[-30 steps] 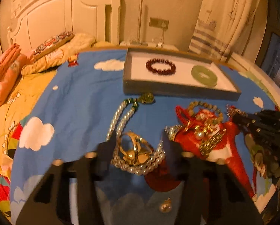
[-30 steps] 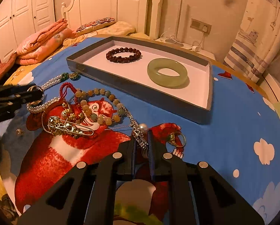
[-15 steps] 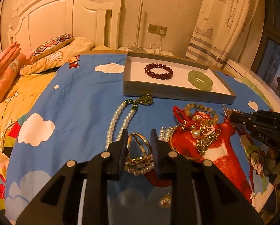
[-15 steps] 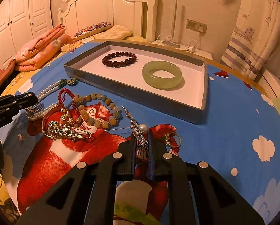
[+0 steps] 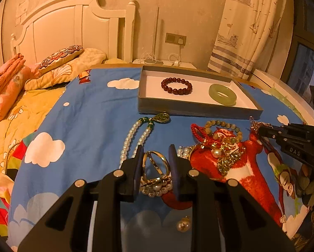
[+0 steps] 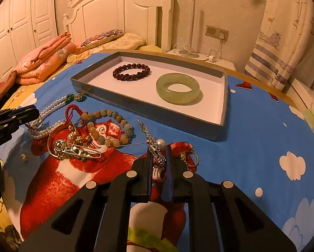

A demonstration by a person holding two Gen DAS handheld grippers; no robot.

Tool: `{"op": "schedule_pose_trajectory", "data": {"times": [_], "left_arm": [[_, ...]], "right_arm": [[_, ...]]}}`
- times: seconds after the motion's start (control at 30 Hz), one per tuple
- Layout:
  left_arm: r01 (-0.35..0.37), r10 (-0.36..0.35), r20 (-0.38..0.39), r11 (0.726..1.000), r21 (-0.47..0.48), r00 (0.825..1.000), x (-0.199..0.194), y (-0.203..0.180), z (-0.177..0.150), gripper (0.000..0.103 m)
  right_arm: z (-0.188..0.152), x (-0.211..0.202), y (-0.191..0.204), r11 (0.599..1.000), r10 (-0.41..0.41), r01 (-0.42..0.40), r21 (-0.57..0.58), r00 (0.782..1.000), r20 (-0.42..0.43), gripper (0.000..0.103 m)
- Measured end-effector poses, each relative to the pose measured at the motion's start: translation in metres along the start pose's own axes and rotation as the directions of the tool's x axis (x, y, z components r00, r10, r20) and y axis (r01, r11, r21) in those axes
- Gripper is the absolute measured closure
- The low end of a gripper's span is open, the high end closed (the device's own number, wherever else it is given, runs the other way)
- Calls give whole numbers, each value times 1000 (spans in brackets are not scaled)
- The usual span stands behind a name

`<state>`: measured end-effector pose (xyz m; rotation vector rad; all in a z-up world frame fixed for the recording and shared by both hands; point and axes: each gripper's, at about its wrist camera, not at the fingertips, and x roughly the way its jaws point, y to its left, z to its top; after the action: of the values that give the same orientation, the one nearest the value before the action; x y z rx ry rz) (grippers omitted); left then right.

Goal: Organize jewelry
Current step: 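Grasp the silver pearl brooch with the right tool while the left tool grasps the gold ring, then carry the brooch and gold ring into the tray and open both tools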

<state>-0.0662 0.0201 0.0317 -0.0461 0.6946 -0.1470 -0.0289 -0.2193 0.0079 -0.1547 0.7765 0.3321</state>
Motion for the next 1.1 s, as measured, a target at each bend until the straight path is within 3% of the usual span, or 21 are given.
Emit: {"op": "schedule_pose_trajectory", "data": {"times": [0.6,0.83,1.1], "left_arm": [[4,-4,15,999,44,1000,-5,-17,12,79],[19,-23,41,996,88,999,0,-29,39,79],[72,-75,26,993,95,997,35,-45,78,79]], "right_arm": [[0,-6,-2,1000,5,-6,12,1000,28,90],[14,-13,-11,999,2,-5,32,997,79,90],[49,-6,-30,998,-16,8,67,993,118,90]]}}
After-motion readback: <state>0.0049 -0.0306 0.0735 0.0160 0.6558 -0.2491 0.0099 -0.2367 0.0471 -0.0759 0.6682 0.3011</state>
